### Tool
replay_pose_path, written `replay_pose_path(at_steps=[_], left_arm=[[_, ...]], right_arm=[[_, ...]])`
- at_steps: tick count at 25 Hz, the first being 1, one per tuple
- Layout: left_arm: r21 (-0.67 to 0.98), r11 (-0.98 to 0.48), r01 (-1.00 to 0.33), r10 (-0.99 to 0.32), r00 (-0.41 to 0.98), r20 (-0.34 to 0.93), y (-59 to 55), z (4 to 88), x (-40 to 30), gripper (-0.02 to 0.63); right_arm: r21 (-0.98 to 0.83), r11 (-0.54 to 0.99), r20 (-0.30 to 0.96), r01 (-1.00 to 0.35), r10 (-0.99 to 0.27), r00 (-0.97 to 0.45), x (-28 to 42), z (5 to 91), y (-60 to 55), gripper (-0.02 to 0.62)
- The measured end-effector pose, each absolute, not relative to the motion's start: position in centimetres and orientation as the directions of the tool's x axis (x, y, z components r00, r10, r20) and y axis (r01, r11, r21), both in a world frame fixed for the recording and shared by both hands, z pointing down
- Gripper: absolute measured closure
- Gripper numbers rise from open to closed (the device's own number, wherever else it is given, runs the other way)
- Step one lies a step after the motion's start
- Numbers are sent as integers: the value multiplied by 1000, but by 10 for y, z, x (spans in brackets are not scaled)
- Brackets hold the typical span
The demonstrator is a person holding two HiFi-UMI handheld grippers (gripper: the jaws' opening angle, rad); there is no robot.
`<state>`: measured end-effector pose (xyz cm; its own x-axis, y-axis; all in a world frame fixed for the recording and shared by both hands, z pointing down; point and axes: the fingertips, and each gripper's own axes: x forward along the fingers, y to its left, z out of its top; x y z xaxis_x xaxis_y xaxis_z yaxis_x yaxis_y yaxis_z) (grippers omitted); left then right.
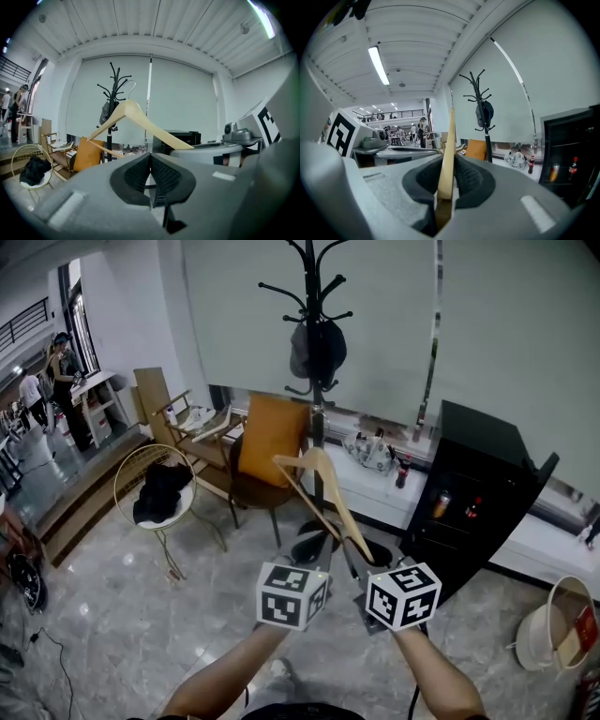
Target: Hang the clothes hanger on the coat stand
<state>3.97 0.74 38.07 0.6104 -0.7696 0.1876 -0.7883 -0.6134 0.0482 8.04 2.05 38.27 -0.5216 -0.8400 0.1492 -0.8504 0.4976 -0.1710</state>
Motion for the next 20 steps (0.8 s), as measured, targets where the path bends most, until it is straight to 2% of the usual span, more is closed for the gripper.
replay_pose_path(at_steps=[20], left_arm=[[82,-672,-736,-714,673,193,-160,385,-44,601]], right_arm=[[-171,417,176,-893,-879,-444,-4,381,-140,545]])
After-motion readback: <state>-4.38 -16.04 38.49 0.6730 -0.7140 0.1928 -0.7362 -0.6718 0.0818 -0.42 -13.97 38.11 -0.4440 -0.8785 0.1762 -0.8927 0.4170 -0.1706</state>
